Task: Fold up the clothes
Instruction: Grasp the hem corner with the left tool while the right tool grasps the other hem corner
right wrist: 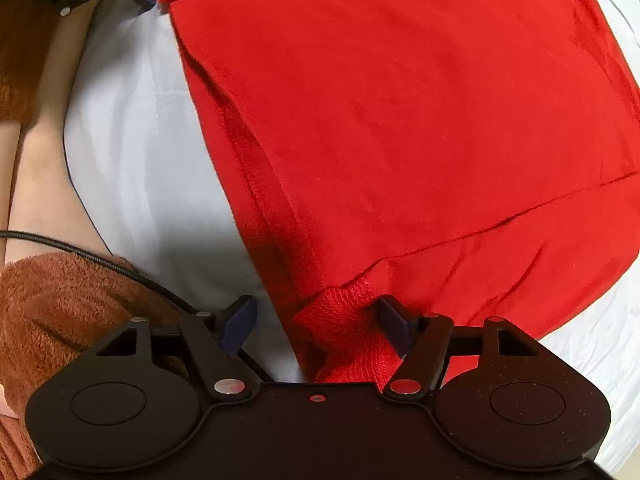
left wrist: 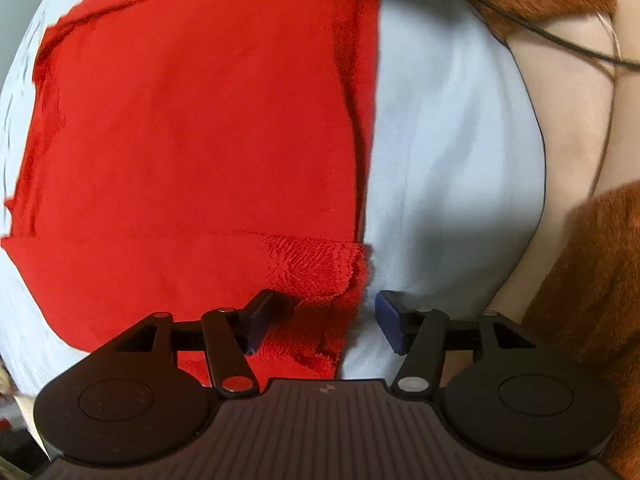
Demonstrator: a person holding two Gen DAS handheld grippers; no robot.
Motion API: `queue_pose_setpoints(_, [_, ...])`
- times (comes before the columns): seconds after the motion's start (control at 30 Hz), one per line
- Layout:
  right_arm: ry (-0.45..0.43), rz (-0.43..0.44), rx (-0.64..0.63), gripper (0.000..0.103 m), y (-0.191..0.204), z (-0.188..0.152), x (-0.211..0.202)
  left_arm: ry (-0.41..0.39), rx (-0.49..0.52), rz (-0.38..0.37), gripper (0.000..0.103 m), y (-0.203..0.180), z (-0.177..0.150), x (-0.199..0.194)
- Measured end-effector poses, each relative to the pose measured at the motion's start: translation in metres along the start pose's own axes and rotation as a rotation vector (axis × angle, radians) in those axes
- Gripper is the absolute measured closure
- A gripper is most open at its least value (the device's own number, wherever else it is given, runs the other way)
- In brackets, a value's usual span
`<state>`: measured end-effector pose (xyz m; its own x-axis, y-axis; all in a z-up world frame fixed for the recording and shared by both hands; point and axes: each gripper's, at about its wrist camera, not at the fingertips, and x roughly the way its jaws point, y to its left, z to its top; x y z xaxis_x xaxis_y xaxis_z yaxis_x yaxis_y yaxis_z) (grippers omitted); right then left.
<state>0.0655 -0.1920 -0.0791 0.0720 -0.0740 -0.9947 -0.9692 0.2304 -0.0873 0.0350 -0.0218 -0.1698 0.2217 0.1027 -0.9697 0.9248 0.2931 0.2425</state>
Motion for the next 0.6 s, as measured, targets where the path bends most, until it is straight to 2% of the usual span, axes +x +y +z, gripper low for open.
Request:
queue_pose_setpoints(0.1, [-0.020, 0.005, 0.042, 0.055, -0.010, -0.002, -0.005, -0.007, -0.044, -0.023, 0.055, 0.004, 0.000, 0.000])
queue_pose_setpoints(0.13, [-0.027, 0.006, 0.058, 0.063, -0.013, -0.003, -0.007, -0.008, -0.056, -0.026, 0.057, 0.005, 0.000, 0.000])
queue_pose_setpoints(0.2, [-0.051, 0.006, 0.104, 0.069, -0.022, -0.006, -0.012, -0.008, -0.089, -0.033, 0.066, 0.009, 0.001, -0.001])
queue_pose_setpoints(0.23, [-0.058, 0.005, 0.116, 0.069, -0.024, -0.007, -0.014, -0.009, -0.117, -0.038, 0.069, 0.013, 0.002, -0.002])
queue_pose_setpoints(0.3, [-0.050, 0.008, 0.113, 0.069, -0.028, -0.009, -0.018, -0.014, -0.176, -0.045, 0.083, 0.024, 0.005, -0.003])
queue_pose_setpoints(0.33, [-0.047, 0.009, 0.112, 0.067, -0.028, -0.010, -0.019, -0.016, -0.200, -0.049, 0.085, 0.027, 0.005, -0.004])
queue_pose_setpoints(0.4, [-0.051, 0.011, 0.103, 0.058, -0.026, -0.011, -0.023, -0.028, -0.257, -0.069, 0.087, 0.033, 0.002, -0.004])
queue_pose_setpoints(0.47, [-0.059, 0.008, 0.086, 0.046, -0.023, -0.011, -0.027, -0.037, -0.270, -0.074, 0.087, 0.033, 0.001, -0.005])
queue_pose_setpoints(0.6, [-0.060, -0.024, 0.036, 0.043, -0.017, -0.013, -0.031, -0.048, -0.293, -0.073, 0.089, 0.029, -0.001, -0.005])
